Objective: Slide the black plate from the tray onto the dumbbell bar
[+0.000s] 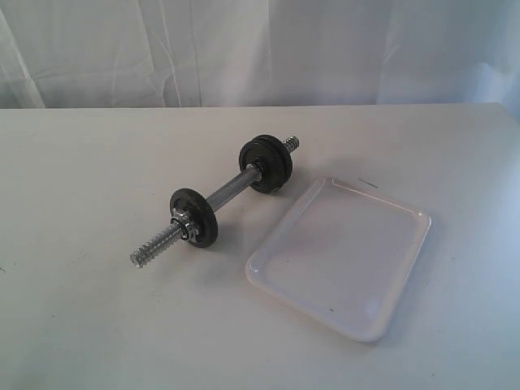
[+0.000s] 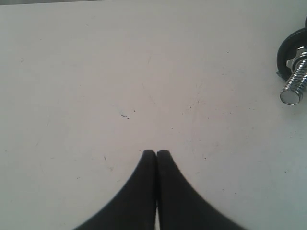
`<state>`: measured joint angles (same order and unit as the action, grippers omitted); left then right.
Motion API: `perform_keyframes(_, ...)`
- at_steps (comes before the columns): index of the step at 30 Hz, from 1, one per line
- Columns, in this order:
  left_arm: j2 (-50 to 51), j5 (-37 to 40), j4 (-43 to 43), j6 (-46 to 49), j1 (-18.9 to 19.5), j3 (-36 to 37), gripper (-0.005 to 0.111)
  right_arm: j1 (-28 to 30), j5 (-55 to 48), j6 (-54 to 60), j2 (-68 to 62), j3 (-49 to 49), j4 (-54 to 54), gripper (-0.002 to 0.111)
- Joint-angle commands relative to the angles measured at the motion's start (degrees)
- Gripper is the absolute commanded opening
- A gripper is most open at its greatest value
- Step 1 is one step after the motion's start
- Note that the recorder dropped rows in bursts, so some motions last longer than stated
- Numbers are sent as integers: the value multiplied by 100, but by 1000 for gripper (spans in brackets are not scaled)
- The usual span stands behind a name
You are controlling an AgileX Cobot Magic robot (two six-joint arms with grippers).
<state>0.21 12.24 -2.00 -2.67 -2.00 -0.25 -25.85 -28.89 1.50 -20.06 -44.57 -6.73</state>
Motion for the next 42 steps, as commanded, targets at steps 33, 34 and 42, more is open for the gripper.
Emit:
perform_keyframes(33,-21,-6,-59,0,-39,25,0,21,1244,-150,2006,4457,1008,0)
perform_keyframes(34,-21,-6,-59,0,-39,25,0,26,1246,-150,2006,4457,1156,0)
perform_keyframes(42,-21,-6,-59,0,-39,25,0,599,1060,-150,2006,4457,1101,0)
